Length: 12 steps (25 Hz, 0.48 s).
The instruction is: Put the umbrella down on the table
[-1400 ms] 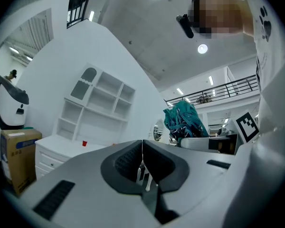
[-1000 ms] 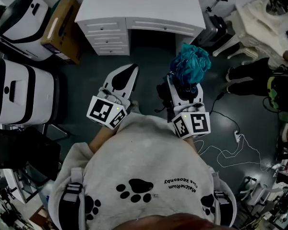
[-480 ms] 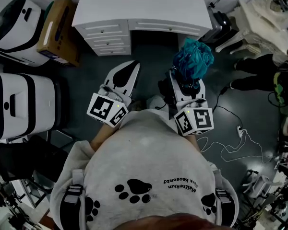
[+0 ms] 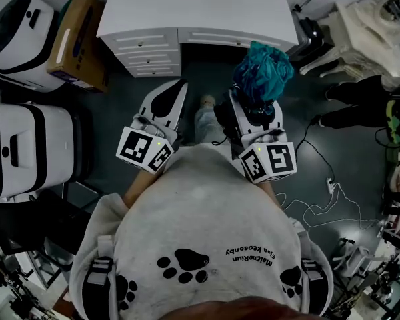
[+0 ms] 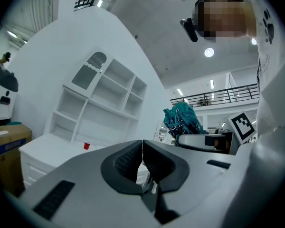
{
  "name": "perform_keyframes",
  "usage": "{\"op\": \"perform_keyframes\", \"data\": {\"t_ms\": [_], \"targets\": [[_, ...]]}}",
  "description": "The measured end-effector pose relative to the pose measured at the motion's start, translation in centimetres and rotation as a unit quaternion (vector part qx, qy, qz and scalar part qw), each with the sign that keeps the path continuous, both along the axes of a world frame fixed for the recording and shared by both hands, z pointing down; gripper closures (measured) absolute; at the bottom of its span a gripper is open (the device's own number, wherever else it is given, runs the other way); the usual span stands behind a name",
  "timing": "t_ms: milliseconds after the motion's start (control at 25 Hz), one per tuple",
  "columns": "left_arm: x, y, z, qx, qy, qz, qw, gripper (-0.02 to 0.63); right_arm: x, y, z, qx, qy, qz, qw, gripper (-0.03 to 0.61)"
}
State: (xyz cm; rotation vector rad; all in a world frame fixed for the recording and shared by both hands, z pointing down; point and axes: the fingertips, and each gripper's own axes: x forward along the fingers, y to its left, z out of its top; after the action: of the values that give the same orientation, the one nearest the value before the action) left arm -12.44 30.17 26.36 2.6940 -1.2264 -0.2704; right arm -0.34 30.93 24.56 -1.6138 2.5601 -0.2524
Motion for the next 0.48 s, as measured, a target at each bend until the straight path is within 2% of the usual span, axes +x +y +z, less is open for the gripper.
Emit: {"op": "perform_keyframes", "data": {"t_ms": [200, 480], "targets": [[0.8, -5.3, -0.6, 0.008, -0.003, 0.004, 1.0000, 0.595, 0.8, -5.5, -0.5, 0.011, -0.004, 0.002, 1.000, 0.299], [3.5, -14.7, 0.0, -0.003, -0.001, 0.004, 1.0000, 0.595, 3.2, -15.3, 0.3, -0.012, -0.001, -0.006, 1.000, 0.299]]}}
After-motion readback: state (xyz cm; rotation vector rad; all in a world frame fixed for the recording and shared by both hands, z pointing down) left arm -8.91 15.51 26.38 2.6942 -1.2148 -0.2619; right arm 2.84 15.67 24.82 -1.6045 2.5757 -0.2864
